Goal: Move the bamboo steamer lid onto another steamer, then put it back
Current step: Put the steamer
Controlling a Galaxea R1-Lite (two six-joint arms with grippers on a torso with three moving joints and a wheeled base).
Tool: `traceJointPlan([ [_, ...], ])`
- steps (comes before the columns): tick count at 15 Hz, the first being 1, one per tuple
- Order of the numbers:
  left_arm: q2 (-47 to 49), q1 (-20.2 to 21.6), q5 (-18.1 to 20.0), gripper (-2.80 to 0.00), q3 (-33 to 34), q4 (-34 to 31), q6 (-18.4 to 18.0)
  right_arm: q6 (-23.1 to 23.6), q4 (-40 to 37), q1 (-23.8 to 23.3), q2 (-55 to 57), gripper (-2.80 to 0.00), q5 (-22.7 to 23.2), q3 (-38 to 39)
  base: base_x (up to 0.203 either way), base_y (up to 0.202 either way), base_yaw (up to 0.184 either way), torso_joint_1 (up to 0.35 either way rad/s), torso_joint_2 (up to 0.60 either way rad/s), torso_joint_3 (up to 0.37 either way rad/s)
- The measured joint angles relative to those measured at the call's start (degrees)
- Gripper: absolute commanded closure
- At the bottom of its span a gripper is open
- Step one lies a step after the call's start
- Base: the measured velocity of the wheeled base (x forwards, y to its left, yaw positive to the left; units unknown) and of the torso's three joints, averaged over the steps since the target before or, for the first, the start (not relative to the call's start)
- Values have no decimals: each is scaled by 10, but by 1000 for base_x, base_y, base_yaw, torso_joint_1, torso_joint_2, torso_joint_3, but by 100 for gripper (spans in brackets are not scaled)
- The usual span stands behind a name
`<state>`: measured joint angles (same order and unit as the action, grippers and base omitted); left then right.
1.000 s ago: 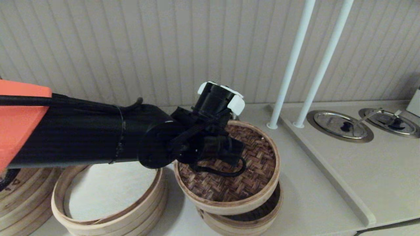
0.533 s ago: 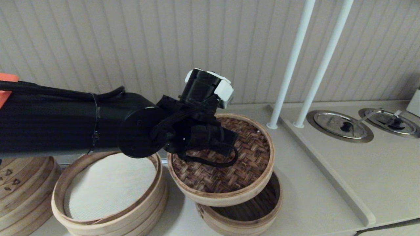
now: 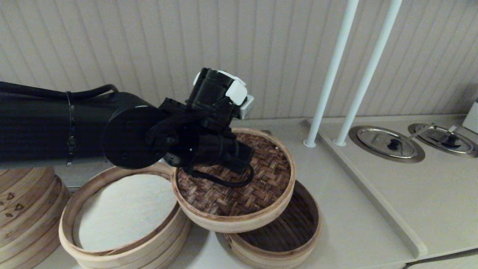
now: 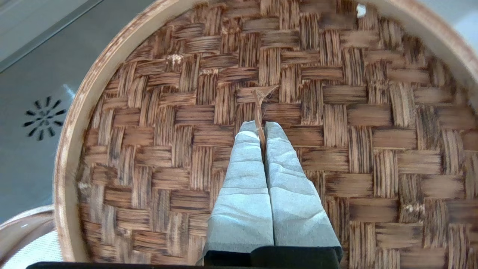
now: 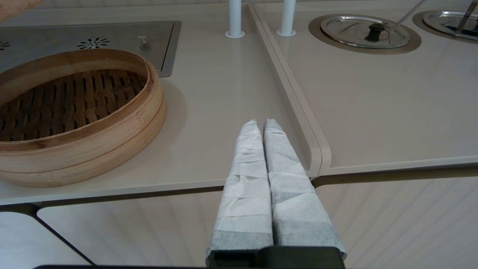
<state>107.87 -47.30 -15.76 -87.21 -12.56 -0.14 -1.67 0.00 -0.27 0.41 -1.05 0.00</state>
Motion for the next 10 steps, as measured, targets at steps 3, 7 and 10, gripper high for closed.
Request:
traceJointPlan([
  [3, -5, 11, 0, 0, 4, 0, -3, 0, 0, 0, 0, 0, 0, 0, 0, 0, 0, 0, 0, 0],
  [7, -14, 27, 4, 0, 18, 2, -10, 0, 0, 0, 0, 0, 0, 0, 0, 0, 0, 0, 0, 0],
  [10, -28, 40, 11, 0, 31, 1, -10, 0, 0, 0, 0, 0, 0, 0, 0, 0, 0, 0, 0, 0],
])
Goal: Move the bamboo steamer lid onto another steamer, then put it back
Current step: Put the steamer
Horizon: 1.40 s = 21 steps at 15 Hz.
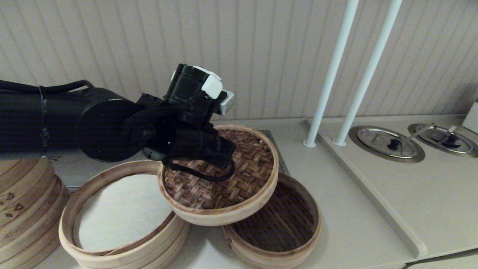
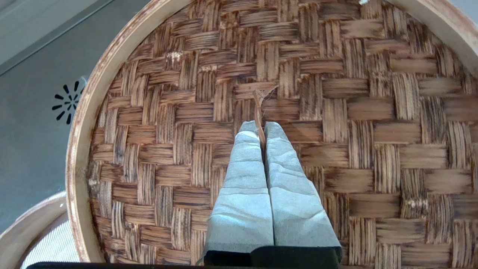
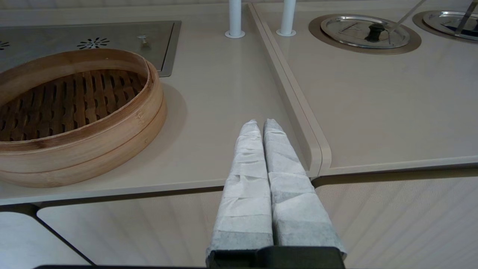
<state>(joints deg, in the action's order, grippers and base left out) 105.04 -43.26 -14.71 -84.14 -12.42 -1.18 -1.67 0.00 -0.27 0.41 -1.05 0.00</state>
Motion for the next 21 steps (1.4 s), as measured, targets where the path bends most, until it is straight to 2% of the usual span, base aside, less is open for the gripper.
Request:
traceJointPlan([
  [6, -23, 29, 9, 0, 26, 0, 0, 0, 0, 0, 0, 0, 0, 0, 0, 0, 0, 0, 0, 0],
  [9, -38, 59, 8, 0, 45, 2, -9, 0, 0, 0, 0, 0, 0, 0, 0, 0, 0, 0, 0, 0],
  [15, -80, 116, 7, 0, 127, 5, -19, 0, 0, 0, 0, 0, 0, 0, 0, 0, 0, 0, 0, 0],
  [21, -129, 172, 8, 0, 191, 39, -55, 0, 0, 0, 0, 0, 0, 0, 0, 0, 0, 0, 0, 0],
])
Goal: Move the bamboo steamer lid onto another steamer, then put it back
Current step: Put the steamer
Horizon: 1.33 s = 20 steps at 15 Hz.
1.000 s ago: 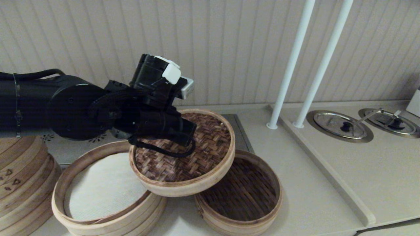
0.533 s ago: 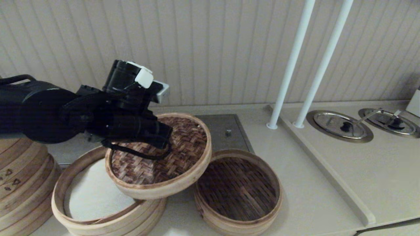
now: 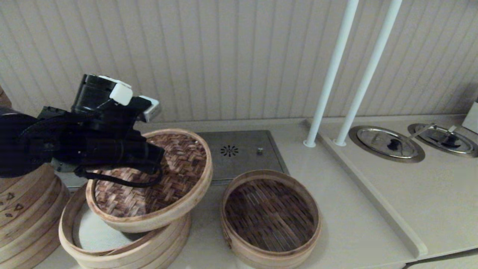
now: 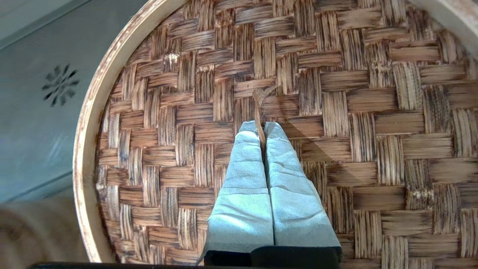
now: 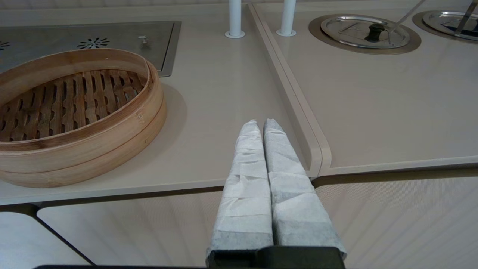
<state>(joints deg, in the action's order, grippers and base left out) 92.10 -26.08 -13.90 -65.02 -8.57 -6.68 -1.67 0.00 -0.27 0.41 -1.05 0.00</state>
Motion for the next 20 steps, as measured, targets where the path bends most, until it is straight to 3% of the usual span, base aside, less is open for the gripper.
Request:
traceJointPlan([
  [9, -55, 59, 2, 0, 107, 47, -51, 0, 0, 0, 0, 0, 0, 0, 0, 0, 0, 0, 0, 0],
  [20, -69, 89, 3, 0, 137, 68, -103, 0, 0, 0, 0, 0, 0, 0, 0, 0, 0, 0, 0, 0],
])
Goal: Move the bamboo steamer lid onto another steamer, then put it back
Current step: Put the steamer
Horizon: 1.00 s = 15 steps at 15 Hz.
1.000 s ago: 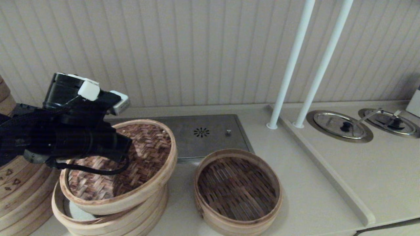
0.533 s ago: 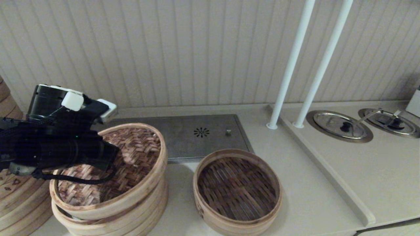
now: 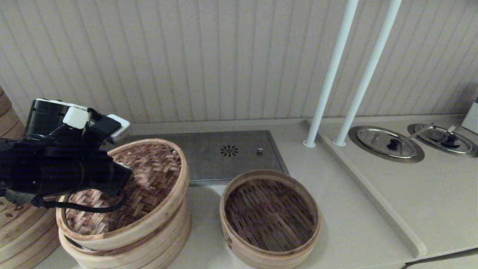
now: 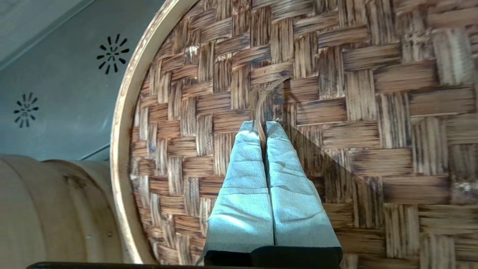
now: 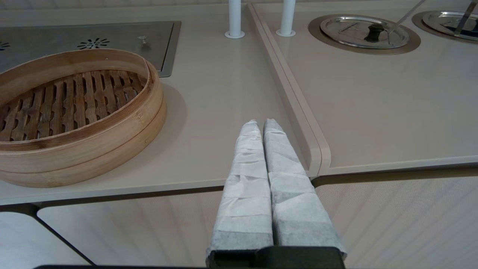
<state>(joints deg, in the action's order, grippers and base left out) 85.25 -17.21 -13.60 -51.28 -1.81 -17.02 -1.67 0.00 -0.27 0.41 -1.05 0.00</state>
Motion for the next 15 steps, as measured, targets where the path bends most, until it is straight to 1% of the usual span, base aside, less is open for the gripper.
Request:
traceJointPlan([
  [7, 0, 2, -3, 0, -40, -6, -11, 0, 0, 0, 0, 0, 0, 0, 0, 0, 0, 0, 0, 0],
  [12, -7, 3, -3, 0, -49, -19, -40, 0, 0, 0, 0, 0, 0, 0, 0, 0, 0, 0, 0, 0],
  [15, -17, 24, -4, 0, -46, -19, -72, 0, 0, 0, 0, 0, 0, 0, 0, 0, 0, 0, 0, 0],
])
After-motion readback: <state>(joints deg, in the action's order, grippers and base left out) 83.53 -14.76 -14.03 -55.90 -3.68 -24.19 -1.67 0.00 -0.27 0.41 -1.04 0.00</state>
